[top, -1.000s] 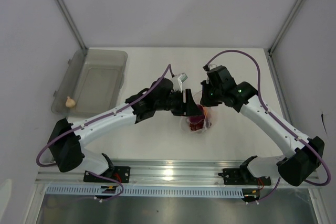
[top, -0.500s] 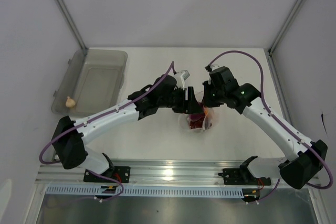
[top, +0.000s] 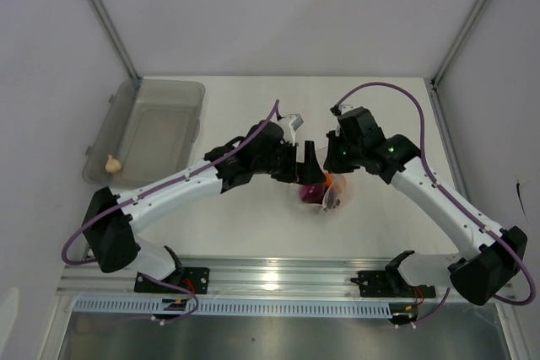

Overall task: Place the food in the zip-top bag and seal the zipper
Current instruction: Place the fake vegetable in the zipper food storage bag, then pick up the fake vegetable from the bin.

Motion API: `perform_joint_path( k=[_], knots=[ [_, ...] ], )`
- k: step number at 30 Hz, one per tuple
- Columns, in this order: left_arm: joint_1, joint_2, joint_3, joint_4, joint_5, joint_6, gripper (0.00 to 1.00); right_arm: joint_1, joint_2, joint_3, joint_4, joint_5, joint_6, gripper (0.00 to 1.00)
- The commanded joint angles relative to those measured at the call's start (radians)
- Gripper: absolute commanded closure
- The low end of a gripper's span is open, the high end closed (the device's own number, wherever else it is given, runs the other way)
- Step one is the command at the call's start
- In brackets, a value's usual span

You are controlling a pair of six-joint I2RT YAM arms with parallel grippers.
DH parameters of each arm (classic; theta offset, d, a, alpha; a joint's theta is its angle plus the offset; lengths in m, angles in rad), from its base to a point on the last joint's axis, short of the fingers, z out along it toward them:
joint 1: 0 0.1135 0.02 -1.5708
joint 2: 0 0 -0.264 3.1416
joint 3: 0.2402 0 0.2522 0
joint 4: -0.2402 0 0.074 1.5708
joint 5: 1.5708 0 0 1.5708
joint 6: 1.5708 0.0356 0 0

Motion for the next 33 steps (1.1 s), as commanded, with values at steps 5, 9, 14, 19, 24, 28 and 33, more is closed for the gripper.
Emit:
perform_joint_path(
  k=[5,9,14,19,24,28,33],
  knots=[
    [-0.005,-0.175,-0.021,-0.002,-0.114,0.089,0.01,-0.01,-0.043,-0.01,0.05,-0.031,0.002,1.0],
    [0.01,-0.237,-0.016,-0.073,-0.149,0.118,0.0,-0.013,-0.043,-0.032,0.067,-0.045,0.004,1.0],
    [0.139,-0.356,-0.085,-0.123,-0.18,0.121,0.01,-0.015,-0.046,-0.049,0.078,-0.067,-0.002,1.0],
    [0.325,-0.45,-0.157,-0.189,-0.181,0.095,0.0,-0.013,-0.051,-0.055,0.095,-0.1,-0.01,1.0],
    [0.503,-0.504,-0.208,-0.257,-0.309,0.043,0.01,-0.013,-0.043,-0.082,0.136,-0.145,-0.025,1.0],
    [0.645,-0.533,-0.271,-0.237,-0.359,0.013,0.0,-0.013,-0.025,-0.104,0.174,-0.16,-0.028,1.0],
    [0.849,-0.507,-0.321,-0.22,-0.363,-0.003,0.02,-0.013,-0.017,-0.128,0.208,-0.231,-0.039,1.0]
  ],
)
